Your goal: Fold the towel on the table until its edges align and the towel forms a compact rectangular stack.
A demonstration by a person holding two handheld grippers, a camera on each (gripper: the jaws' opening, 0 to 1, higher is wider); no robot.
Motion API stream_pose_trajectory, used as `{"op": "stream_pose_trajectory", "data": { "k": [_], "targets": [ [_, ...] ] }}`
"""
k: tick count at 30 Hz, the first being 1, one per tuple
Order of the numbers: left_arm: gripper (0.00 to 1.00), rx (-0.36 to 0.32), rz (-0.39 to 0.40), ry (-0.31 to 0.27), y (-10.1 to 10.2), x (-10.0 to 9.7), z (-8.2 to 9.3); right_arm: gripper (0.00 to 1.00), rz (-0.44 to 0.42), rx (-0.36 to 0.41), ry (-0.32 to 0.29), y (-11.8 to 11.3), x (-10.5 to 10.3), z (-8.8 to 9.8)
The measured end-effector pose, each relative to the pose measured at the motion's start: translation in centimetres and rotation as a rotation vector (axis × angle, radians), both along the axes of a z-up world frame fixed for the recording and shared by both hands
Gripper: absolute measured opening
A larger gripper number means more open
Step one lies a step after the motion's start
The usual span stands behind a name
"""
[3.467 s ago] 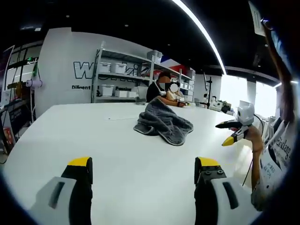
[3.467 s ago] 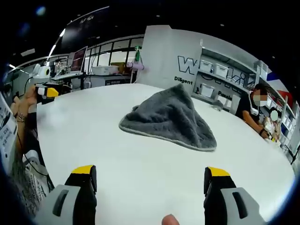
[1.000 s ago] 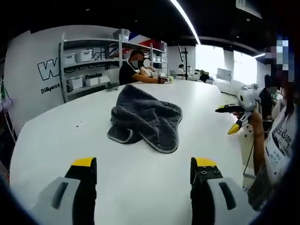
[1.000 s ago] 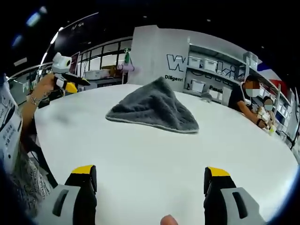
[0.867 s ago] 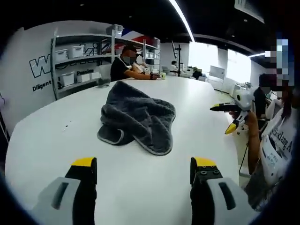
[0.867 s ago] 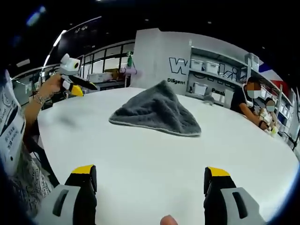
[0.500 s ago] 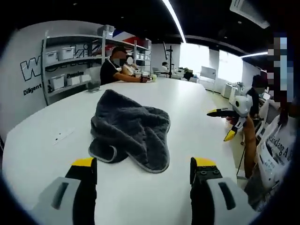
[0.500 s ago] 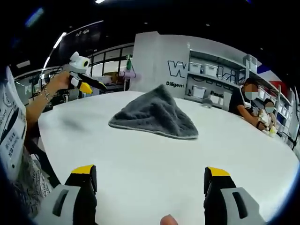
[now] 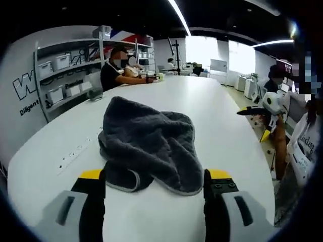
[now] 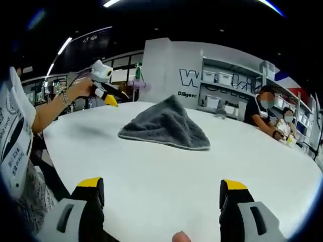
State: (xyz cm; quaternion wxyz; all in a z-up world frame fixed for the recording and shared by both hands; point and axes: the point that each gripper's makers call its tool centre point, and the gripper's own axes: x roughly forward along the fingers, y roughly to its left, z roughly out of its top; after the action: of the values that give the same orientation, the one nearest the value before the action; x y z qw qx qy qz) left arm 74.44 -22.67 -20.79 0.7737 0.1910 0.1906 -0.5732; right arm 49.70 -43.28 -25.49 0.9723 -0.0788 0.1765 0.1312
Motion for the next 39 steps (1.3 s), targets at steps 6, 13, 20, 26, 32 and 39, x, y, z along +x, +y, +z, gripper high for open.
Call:
{"op": "stream_pose_trajectory", "data": {
  "k": [6,13,20,26,32,39],
  "targets": [
    [0.73,0.062,-0.013,-0.013,-0.9,1.9,-1.9,0.99,-0.028,0.003,-0.006,-0.8,-0.6,-0.1],
    [0.69,0.081,-0.025,0.031,-2.1,2.8,-3.8,0.99,-0.042,-0.002,0.011,-1.3,-1.2,-0.6],
    [0.57,0.139,-0.019,-0.006,-2.0,4.3,-5.7,0.99,-0.058,-0.001,0.019,-1.7,-1.6,-0.9],
    [0.46,0.171,-0.016,0.005,-1.6,4.9,-7.0,0.99,-0.071,-0.001,0.025,-2.0,-1.9,-1.2],
    [0.35,0.203,-0.041,0.028,-1.4,4.5,-8.2,0.98,-0.071,-0.001,0.024,-1.9,-2.0,-1.1],
    [0.22,0.197,-0.039,0.038,-1.6,4.8,-8.7,0.97,-0.070,0.000,0.030,-1.9,-2.1,-1.3]
  ]
}}
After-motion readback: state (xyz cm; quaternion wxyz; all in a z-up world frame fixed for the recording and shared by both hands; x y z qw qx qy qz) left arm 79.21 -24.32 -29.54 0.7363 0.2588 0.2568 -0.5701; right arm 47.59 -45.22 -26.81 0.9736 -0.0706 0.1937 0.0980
